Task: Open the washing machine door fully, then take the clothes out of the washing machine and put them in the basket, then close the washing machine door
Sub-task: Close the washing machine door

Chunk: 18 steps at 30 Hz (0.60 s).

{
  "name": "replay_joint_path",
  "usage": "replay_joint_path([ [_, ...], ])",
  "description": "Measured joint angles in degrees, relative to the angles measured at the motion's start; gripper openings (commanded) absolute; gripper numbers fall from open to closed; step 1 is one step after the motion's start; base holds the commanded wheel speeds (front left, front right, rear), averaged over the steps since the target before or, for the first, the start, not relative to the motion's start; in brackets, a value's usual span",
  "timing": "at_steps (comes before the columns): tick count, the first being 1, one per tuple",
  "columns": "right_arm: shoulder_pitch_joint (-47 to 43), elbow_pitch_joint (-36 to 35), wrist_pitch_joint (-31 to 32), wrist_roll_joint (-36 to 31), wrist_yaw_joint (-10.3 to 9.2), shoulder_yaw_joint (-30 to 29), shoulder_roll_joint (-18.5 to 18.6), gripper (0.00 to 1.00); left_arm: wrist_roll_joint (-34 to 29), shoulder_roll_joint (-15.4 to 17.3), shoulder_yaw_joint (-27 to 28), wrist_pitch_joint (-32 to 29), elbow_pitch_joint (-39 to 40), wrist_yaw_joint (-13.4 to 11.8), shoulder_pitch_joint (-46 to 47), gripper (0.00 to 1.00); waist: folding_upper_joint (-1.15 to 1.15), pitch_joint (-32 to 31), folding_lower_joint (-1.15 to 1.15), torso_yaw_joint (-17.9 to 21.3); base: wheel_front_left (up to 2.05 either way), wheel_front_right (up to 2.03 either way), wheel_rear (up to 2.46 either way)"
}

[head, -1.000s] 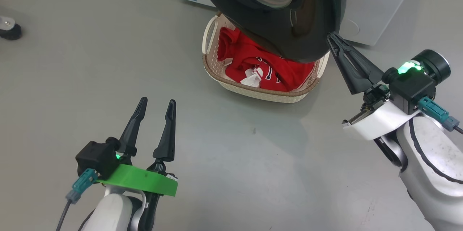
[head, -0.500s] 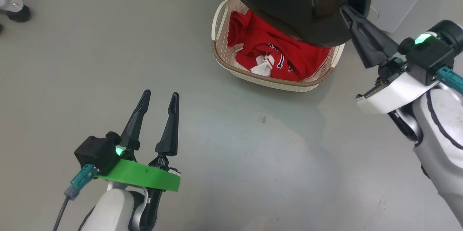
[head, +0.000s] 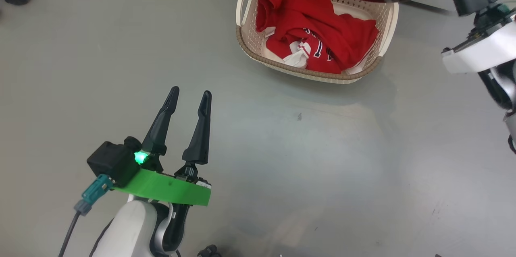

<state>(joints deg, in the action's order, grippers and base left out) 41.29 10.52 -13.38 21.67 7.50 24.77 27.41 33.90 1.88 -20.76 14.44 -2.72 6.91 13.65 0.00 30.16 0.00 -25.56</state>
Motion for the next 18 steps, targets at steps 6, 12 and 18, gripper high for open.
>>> replay_joint_path([
  [6,5.22,0.60,1.49,0.52,0.00,-1.53,2.36,0.00,1.44,-0.09,-1.76,0.01,1.49,-0.02,1.62,1.00,0.00,2.82,0.00,-0.49,0.00,0.00,0.00],
  [12,10.22,1.14,2.63,0.45,0.00,-1.83,5.06,0.00,3.89,-0.24,-2.53,0.01,1.79,-0.41,2.42,1.00,0.00,5.65,0.00,-1.48,0.00,0.00,0.00],
  [18,14.23,2.67,4.00,0.41,0.00,-2.49,7.50,0.00,5.11,-0.35,-3.44,0.01,1.88,-1.15,2.96,1.00,0.00,7.77,0.00,-3.12,0.00,0.00,0.00],
])
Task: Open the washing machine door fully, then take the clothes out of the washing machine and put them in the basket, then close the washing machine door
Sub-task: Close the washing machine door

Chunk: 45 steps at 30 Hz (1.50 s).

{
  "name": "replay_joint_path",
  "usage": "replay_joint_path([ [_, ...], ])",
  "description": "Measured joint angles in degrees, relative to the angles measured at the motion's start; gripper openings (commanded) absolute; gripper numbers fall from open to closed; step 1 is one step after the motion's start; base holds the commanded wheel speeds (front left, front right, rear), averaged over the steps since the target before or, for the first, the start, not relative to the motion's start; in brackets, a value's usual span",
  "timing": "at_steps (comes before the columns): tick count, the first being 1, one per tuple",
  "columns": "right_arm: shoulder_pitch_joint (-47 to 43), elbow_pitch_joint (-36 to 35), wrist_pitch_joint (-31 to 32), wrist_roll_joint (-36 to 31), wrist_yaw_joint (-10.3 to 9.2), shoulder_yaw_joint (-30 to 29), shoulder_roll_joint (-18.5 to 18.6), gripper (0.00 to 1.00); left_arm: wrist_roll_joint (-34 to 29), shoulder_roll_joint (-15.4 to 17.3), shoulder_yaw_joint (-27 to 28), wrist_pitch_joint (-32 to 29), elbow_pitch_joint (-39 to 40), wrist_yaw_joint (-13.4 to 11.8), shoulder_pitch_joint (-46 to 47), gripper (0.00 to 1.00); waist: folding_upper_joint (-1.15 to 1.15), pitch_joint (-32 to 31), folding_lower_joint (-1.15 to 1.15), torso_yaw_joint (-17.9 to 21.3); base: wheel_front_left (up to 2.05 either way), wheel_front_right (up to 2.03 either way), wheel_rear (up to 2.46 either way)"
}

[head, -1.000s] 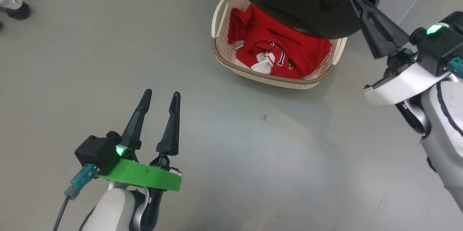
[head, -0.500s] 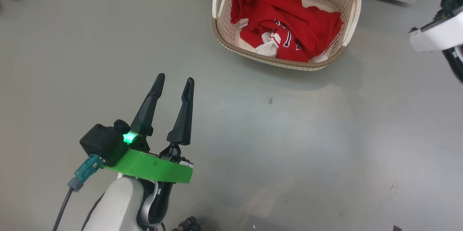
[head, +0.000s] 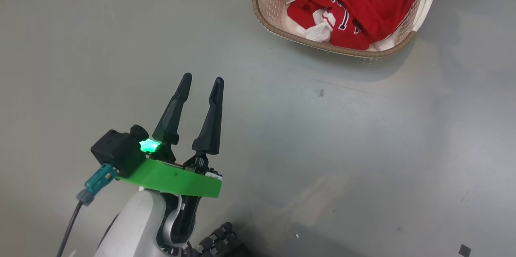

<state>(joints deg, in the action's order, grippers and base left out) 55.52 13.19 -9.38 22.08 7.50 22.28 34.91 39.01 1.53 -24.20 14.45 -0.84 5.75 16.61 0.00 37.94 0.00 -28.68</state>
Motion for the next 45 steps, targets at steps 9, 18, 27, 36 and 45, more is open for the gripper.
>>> replay_joint_path([
  [9,6.30,2.74,1.54,-1.07,0.00,-0.71,1.64,0.00,1.86,-0.10,-0.67,0.00,0.77,-0.48,0.62,1.00,0.00,2.16,0.00,-2.21,0.00,0.00,0.00],
  [18,9.61,5.53,1.51,-2.01,-0.03,-1.47,1.08,0.00,3.28,-0.18,-0.97,0.00,1.20,-0.91,1.13,1.00,0.00,2.94,0.00,-3.21,0.00,0.00,0.00],
  [27,9.78,9.65,-1.32,-2.14,-0.02,-0.67,-0.19,0.00,3.24,-0.20,-0.36,0.00,0.30,-0.91,1.87,1.00,0.00,1.74,0.00,-3.19,0.00,0.00,0.00],
  [36,3.07,13.76,-4.10,-2.49,-0.58,1.23,-0.99,0.00,1.04,-0.22,1.40,0.00,-1.90,-0.91,2.52,1.00,0.00,-2.36,0.00,-1.72,0.00,0.00,0.00],
  [45,-5.84,15.27,-5.14,-1.10,-1.97,0.63,-5.57,0.00,-3.10,-0.21,4.13,0.01,-5.34,-0.89,2.72,1.00,0.00,-8.27,0.00,1.60,0.00,0.00,0.00],
])
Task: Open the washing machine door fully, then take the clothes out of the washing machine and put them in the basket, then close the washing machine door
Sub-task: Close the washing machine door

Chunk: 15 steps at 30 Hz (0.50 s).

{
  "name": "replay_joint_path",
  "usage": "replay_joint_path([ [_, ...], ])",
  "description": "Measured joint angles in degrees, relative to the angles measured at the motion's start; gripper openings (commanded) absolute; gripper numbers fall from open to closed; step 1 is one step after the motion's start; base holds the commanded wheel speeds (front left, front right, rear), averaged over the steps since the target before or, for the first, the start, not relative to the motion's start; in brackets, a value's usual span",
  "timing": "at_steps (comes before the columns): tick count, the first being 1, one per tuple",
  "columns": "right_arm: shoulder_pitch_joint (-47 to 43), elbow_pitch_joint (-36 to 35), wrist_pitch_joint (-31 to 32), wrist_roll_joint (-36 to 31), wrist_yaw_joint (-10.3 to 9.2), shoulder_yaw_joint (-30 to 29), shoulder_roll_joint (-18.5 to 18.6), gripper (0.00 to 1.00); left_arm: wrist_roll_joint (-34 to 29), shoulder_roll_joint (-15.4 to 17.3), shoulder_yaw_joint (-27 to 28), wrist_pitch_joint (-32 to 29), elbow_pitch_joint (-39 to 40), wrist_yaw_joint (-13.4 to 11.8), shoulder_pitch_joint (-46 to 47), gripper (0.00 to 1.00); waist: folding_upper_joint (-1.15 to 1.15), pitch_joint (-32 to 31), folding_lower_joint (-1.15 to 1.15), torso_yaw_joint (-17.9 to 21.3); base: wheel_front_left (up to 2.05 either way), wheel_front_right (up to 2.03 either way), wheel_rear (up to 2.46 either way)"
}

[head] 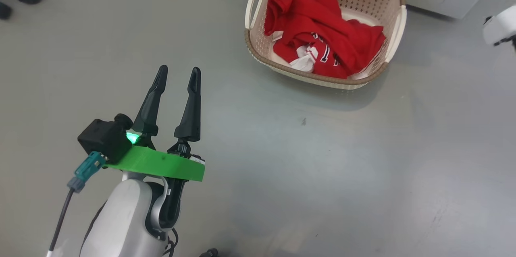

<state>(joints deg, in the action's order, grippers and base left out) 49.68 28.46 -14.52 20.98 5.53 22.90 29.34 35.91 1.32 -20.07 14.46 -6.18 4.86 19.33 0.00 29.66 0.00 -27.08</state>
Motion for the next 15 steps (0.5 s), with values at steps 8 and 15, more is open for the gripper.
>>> replay_joint_path([
  [8,-7.44,-0.40,0.00,0.68,-0.47,0.15,-4.33,0.00,-3.44,0.02,2.35,0.00,-3.15,0.33,-1.42,1.00,0.00,-5.19,0.00,5.23,0.00,0.00,0.00],
  [15,-11.93,-3.91,0.00,1.43,-0.74,-0.83,-8.23,0.00,-5.01,0.05,4.88,0.00,-4.42,0.49,-3.18,1.00,0.00,-9.38,0.00,10.79,0.00,0.00,0.00],
])
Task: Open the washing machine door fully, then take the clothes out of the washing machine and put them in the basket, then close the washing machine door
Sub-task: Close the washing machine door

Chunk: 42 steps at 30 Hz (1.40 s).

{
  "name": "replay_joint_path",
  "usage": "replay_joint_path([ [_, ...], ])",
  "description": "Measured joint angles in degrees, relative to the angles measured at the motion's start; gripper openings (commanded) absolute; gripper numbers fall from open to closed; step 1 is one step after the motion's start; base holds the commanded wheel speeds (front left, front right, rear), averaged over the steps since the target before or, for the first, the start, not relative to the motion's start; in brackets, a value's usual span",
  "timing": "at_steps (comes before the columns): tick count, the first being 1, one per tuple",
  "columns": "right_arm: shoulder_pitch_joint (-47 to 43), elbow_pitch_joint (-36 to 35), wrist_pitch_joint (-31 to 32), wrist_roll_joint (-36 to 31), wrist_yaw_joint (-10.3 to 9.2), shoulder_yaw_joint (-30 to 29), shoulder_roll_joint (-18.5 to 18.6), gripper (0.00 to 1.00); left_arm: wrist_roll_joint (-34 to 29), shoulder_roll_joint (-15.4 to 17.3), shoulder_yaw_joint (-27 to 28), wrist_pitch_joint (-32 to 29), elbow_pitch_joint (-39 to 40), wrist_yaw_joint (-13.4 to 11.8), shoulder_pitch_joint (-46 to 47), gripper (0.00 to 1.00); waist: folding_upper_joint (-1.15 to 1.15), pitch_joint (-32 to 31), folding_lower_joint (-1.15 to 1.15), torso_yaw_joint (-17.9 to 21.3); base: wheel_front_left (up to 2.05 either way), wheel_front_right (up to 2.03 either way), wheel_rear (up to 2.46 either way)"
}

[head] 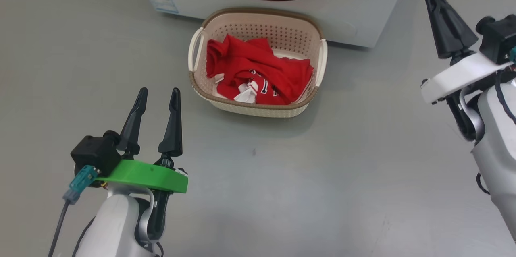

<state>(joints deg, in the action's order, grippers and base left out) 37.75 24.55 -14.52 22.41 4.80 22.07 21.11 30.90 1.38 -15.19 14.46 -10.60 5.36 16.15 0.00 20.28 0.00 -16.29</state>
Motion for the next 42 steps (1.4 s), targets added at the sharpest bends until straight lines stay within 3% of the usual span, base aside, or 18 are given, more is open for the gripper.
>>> replay_joint_path([
  [20,-16.49,-6.47,0.00,2.85,-2.74,-8.23,-4.26,0.00,-2.27,0.20,2.65,0.00,-1.70,0.52,-4.71,1.00,0.00,-10.40,0.00,10.98,0.00,0.00,0.00],
  [21,-17.31,-6.80,0.00,2.90,-2.96,-8.68,-4.58,0.18,-2.27,0.20,2.87,0.00,-1.74,0.52,-4.95,1.00,0.00,-10.76,0.00,11.35,0.00,0.00,0.00],
  [22,-18.11,-7.22,0.00,2.91,-3.25,-9.27,-4.90,0.75,-2.27,0.21,3.07,0.00,-1.76,0.52,-5.20,1.00,0.00,-11.11,0.00,11.71,0.00,0.00,0.00],
  [23,-18.83,-7.71,0.00,2.99,-3.52,-10.04,-5.15,1.00,-2.27,0.23,3.18,0.00,-1.77,0.53,-5.46,1.00,0.00,-11.45,0.00,12.03,0.00,0.00,0.00],
  [28,-22.15,-9.71,0.00,3.37,-4.41,-12.85,-5.99,1.00,-2.32,0.26,3.80,0.00,-2.02,0.56,-6.40,1.00,0.00,-12.88,0.00,13.18,0.00,0.00,0.00],
  [42,-30.11,-13.82,0.00,2.55,-4.46,-16.01,-9.00,1.00,-5.53,0.41,4.21,0.00,-2.12,0.99,-8.39,1.00,0.00,-14.25,0.00,14.41,0.00,0.00,0.00],
])
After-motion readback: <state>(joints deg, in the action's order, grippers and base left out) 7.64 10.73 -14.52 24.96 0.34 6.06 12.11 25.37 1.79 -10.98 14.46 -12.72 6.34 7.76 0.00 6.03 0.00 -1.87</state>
